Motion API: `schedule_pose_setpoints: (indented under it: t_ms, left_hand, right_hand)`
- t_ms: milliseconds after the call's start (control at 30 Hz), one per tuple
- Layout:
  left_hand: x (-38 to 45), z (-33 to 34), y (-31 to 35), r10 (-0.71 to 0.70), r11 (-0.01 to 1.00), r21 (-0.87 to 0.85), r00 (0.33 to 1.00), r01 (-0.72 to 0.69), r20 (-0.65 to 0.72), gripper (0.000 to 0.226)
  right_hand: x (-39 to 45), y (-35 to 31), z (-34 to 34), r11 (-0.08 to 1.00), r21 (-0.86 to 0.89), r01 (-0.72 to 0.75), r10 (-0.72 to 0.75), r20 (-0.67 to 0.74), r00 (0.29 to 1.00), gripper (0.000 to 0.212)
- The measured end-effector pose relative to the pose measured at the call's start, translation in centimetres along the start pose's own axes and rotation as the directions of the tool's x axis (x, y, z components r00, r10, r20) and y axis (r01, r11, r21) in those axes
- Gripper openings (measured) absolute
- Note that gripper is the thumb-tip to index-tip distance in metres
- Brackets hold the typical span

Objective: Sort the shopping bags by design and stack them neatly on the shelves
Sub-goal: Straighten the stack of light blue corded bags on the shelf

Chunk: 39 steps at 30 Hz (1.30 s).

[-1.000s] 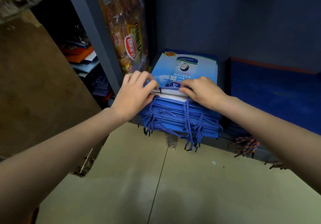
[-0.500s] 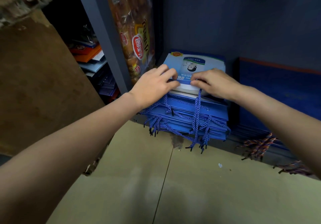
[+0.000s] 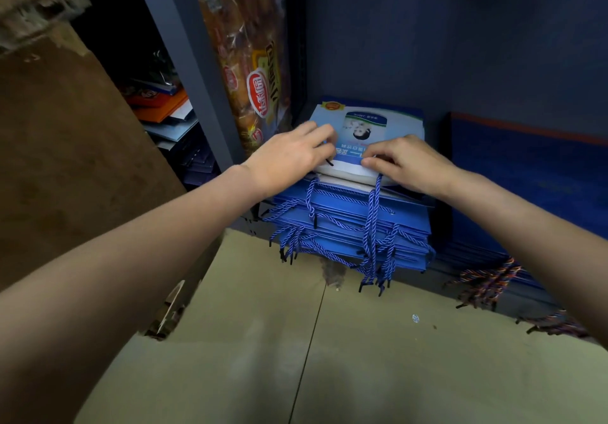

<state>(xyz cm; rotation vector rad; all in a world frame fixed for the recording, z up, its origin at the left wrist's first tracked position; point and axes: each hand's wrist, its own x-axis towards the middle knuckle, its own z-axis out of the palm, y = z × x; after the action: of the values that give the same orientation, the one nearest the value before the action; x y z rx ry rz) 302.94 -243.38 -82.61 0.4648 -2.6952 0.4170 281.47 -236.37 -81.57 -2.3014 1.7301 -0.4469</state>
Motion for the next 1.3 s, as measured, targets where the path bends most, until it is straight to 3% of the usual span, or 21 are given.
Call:
schedule_pose_setpoints:
  t_ms: [100, 167, 233, 333, 500, 600, 733, 767, 833, 900, 967, 1033, 1100, 1200, 1300]
  left_hand:
    - [-0.6, 0.7, 1.4, -0.14, 0.986, -0.101, 0.989, 0.136, -0.037, 0.017]
    - [-1.1, 0.2, 2.7, -0.253, 0.93, -0.264, 0.967, 0.254, 0.041, 0.016]
    - [-2.0, -0.9, 3.1, -0.371, 0.799, -0.441, 0.913, 0.408, 0.171, 0.014]
    - [-3.6, -2.5, 2.9, -0.465, 0.588, -0.545, 0.801, 0.598, 0.377, 0.012]
    - [-5.1, -4.8, 3.0, -0.327, 0.481, -0.594, 0.76, 0.645, 0.562, 0.02]
    - [-6.5, -6.0, 1.9, -0.186, 0.522, -0.51, 0.675, 0.684, 0.715, 0.019]
    - [-6.9, -5.6, 1.6, -0.076, 0.535, -0.462, 0.585, 0.708, 0.808, 0.018]
    - [-6.4, -5.5, 1.6, -0.068, 0.522, -0.475, 0.589, 0.709, 0.805, 0.019]
    - [-5.2, -5.4, 1.5, -0.174, 0.48, -0.529, 0.667, 0.7, 0.725, 0.021]
    - [-4.0, -5.1, 1.1, -0.399, 0.55, -0.543, 0.771, 0.635, 0.497, 0.016]
    - [-3.1, -4.3, 0.9, -0.47, 0.653, -0.493, 0.818, 0.575, 0.332, 0.01]
    - [-2.5, -2.7, 1.1, -0.399, 0.735, -0.407, 0.831, 0.542, 0.387, 0.024]
    - [-2.2, -0.9, 1.8, -0.358, 0.759, -0.335, 0.788, 0.558, 0.5, 0.029]
    - [-2.1, 0.5, 3.4, -0.442, 0.733, -0.282, 0.748, 0.619, 0.495, 0.024]
    - [-2.2, 0.4, 3.7, -0.454, 0.771, -0.256, 0.785, 0.583, 0.421, 0.019]
  right_hand:
    - [0.1, -0.6, 0.8, 0.997, -0.071, -0.021, 0.018, -0.035, 0.999, 0.024]
    - [0.0, -1.0, 1.5, 0.983, -0.183, -0.009, 0.0, -0.049, 0.999, 0.027]
    - [-0.2, -1.2, 1.9, 0.962, -0.273, 0.003, -0.017, -0.05, 0.999, 0.03]
    - [-0.9, -1.2, 2.3, 0.939, -0.345, 0.009, -0.025, -0.042, 0.999, 0.036]
    - [-1.6, -1.1, 2.6, 0.917, -0.398, -0.023, 0.008, -0.04, 0.999, 0.039]
    - [-1.6, -1.2, 2.3, 0.912, -0.409, -0.014, 0.013, -0.006, 1.0, 0.041]
    - [-1.8, -1.5, 1.9, 0.933, -0.358, 0.042, -0.009, 0.094, 0.996, 0.042]
    - [-1.9, -1.5, 1.7, 0.947, -0.318, 0.035, 0.0, 0.109, 0.994, 0.042]
    - [-2.4, -1.3, 1.3, 0.97, -0.24, 0.02, 0.016, 0.144, 0.989, 0.044]
    - [-3.1, -1.1, 0.8, 0.988, -0.153, 0.009, 0.02, 0.189, 0.982, 0.043]
    - [-3.8, -0.9, 0.6, 0.999, -0.045, -0.025, 0.032, 0.175, 0.984, 0.036]
    - [-4.3, -1.1, 0.8, 0.987, 0.093, -0.131, 0.121, 0.107, 0.987, 0.032]
    - [-4.5, -1.9, 1.9, 0.954, 0.181, -0.24, 0.235, 0.05, 0.971, 0.037]
    - [-4.0, -3.4, 4.2, 0.951, -0.016, -0.309, 0.309, 0.021, 0.951, 0.045]
    - [-3.6, -4.0, 3.8, 0.943, -0.067, -0.326, 0.331, 0.067, 0.941, 0.042]
